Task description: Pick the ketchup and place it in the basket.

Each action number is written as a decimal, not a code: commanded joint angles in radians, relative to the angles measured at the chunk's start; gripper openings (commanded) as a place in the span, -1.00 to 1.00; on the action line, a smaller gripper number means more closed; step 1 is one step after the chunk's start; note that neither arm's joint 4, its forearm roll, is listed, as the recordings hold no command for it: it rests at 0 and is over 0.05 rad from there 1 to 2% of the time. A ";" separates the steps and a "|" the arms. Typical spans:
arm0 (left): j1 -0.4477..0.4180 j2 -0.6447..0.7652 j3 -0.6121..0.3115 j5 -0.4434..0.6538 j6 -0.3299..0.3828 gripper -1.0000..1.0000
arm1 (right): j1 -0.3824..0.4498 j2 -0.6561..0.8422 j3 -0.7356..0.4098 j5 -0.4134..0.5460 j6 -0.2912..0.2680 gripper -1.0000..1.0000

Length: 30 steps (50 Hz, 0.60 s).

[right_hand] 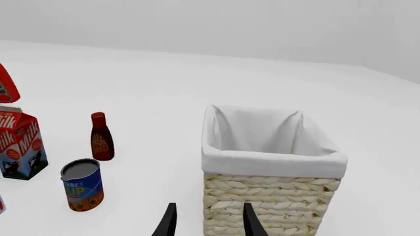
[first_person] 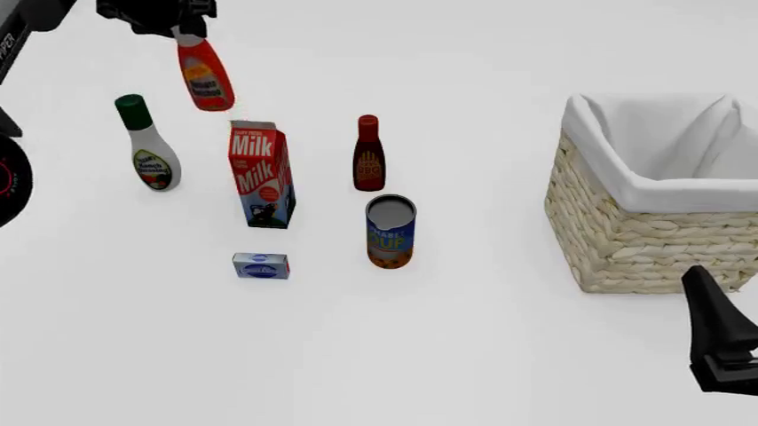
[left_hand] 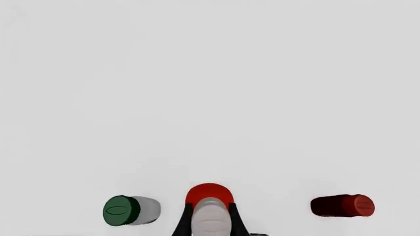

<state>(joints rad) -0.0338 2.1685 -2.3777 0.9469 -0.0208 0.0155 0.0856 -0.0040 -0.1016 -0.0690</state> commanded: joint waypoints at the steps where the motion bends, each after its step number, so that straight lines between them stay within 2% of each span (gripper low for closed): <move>1: -0.012 -0.149 0.135 -0.042 0.016 -1.00 | 0.015 -0.067 -0.011 0.054 -0.014 1.00; 10: -0.029 -0.300 0.283 -0.078 0.020 -1.00 | 0.038 -0.082 -0.015 0.060 -0.025 1.00; 12: -0.042 -0.347 0.341 -0.092 0.011 -1.00 | 0.043 -0.080 -0.026 0.057 -0.029 1.00; 15: -0.059 -0.412 0.423 -0.116 0.009 -1.00 | 0.086 -0.079 -0.057 0.063 -0.048 1.00; 16: -0.063 -0.434 0.449 -0.125 0.004 -1.00 | 0.098 -0.083 -0.071 0.076 -0.036 1.00; 18: -0.065 -0.447 0.467 -0.130 -0.001 -1.00 | 0.108 -0.083 -0.082 0.081 -0.042 1.00; 19: -0.068 -0.473 0.498 -0.138 0.000 -1.00 | 0.127 -0.081 -0.097 0.077 -0.061 1.00; 21: -0.074 -0.507 0.539 -0.147 -0.003 -1.00 | 0.146 -0.073 -0.126 0.093 -0.049 1.00; 23: -0.085 -0.555 0.590 -0.157 -0.015 -1.00 | 0.186 -0.069 -0.152 0.090 -0.093 1.00; 25: -0.118 -0.602 0.636 -0.169 -0.005 -1.00 | 0.181 0.004 -0.172 0.063 -0.087 1.00; 26: -0.136 -0.631 0.668 -0.170 -0.018 -1.00 | 0.229 -0.022 -0.185 0.070 -0.155 1.00; 27: -0.147 -0.649 0.685 -0.174 0.000 -1.00 | 0.263 -0.047 -0.187 0.077 -0.199 1.00; 30: -0.154 -0.677 0.711 -0.172 -0.019 -1.00 | 0.273 0.003 -0.206 0.070 -0.187 1.00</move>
<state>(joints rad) -0.1301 1.6592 -1.8367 0.8086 -0.0374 0.1852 0.0400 -0.1341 -0.0314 -0.1744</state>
